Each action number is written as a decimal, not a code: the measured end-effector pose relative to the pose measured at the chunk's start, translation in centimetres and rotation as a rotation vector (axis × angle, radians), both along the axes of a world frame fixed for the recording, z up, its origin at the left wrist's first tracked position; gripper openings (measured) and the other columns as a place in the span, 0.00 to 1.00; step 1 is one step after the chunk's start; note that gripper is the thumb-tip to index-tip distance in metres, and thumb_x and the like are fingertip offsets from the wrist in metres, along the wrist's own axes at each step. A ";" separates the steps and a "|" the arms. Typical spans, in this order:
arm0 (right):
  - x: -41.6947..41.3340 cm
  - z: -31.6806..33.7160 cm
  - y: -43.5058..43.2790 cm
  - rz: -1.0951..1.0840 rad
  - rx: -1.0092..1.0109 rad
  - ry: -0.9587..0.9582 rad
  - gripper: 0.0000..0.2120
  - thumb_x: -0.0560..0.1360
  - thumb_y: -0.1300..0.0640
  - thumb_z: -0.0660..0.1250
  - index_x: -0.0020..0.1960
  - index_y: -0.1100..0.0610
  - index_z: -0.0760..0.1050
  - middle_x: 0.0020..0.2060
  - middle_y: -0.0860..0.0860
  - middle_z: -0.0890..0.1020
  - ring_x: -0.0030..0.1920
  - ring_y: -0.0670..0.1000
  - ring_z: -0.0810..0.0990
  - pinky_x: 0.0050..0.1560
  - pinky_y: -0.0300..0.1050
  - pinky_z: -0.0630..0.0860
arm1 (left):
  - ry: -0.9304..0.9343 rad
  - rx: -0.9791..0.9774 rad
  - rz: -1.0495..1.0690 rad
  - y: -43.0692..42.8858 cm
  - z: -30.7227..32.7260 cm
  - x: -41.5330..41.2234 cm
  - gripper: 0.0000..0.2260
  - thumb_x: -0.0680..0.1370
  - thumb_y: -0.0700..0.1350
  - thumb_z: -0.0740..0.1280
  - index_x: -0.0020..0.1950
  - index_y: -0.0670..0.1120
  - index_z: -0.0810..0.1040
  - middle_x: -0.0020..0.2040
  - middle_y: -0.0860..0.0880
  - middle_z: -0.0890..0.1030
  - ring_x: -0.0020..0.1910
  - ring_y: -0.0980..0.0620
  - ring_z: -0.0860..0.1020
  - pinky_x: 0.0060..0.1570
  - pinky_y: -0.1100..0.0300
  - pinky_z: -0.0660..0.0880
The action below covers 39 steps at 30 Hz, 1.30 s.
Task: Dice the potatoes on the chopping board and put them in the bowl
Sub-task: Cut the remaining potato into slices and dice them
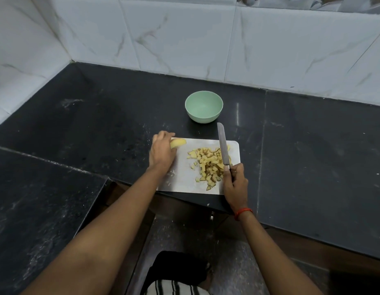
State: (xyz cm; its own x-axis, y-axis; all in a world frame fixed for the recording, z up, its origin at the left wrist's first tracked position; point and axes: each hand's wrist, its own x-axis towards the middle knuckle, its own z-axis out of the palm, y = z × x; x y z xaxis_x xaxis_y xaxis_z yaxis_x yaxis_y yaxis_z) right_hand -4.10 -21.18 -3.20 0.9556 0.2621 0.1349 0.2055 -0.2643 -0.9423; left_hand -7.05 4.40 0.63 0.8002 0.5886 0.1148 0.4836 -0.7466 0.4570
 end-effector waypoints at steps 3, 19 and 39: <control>-0.2 0.1 0.0 0.001 0.002 -0.013 0.09 0.82 0.51 0.62 0.44 0.47 0.66 0.30 0.45 0.72 0.30 0.43 0.70 0.29 0.39 0.67 | 0.083 0.020 -0.042 0.1 -0.5 0.4 0.18 0.79 0.40 0.68 0.70 0.48 0.77 0.65 0.51 0.75 0.64 0.49 0.70 0.58 0.51 0.76; -0.1 -0.3 0.2 0.022 -0.004 -0.049 0.08 0.82 0.49 0.62 0.45 0.48 0.67 0.31 0.48 0.75 0.30 0.44 0.72 0.29 0.41 0.70 | 0.063 0.192 -0.014 -0.5 -1.8 0.0 0.14 0.80 0.39 0.66 0.65 0.48 0.79 0.64 0.48 0.74 0.61 0.47 0.71 0.53 0.52 0.78; 0.0 -0.3 0.1 0.011 -0.007 -0.058 0.08 0.82 0.49 0.62 0.46 0.50 0.67 0.30 0.45 0.74 0.29 0.43 0.72 0.29 0.42 0.68 | -0.090 -0.456 -0.035 -2.7 -2.8 -5.4 0.23 0.74 0.57 0.76 0.66 0.50 0.80 0.43 0.52 0.81 0.44 0.56 0.80 0.50 0.60 0.78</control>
